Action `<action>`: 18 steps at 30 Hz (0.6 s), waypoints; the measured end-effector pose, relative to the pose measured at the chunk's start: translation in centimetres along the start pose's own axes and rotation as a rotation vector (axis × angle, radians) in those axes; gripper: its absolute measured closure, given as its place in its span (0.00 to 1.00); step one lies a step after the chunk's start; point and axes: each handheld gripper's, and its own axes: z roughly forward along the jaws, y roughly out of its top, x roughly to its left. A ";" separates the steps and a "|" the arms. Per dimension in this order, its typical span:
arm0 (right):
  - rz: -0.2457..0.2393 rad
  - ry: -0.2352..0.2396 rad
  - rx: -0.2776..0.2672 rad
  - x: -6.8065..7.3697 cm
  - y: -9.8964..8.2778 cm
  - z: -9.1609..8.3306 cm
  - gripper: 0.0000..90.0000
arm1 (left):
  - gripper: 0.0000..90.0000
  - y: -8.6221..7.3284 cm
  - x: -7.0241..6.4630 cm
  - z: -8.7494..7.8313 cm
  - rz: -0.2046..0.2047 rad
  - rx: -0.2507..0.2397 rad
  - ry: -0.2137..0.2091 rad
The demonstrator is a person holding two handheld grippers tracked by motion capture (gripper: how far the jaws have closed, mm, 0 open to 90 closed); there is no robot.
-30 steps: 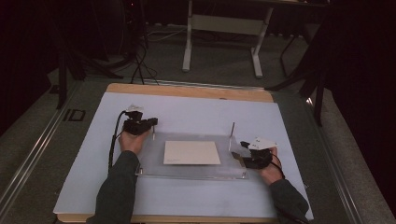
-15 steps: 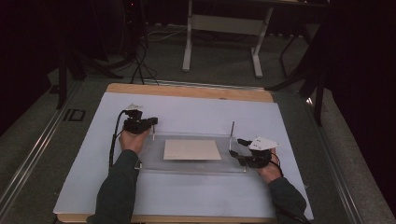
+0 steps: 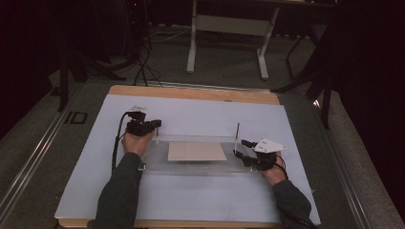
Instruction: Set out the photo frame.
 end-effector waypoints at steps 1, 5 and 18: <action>0.001 0.004 0.002 0.0 0.0 0.0 0.47 | 0.93 0.0 0.0 0.0 0.000 0.001 0.002; 0.009 0.009 0.005 -0.1 0.1 0.0 0.48 | 0.90 0.1 -0.2 0.2 0.018 0.007 0.025; 0.023 0.011 0.014 -0.2 0.4 0.0 0.48 | 0.78 -0.1 -0.5 -0.6 0.070 -0.044 0.030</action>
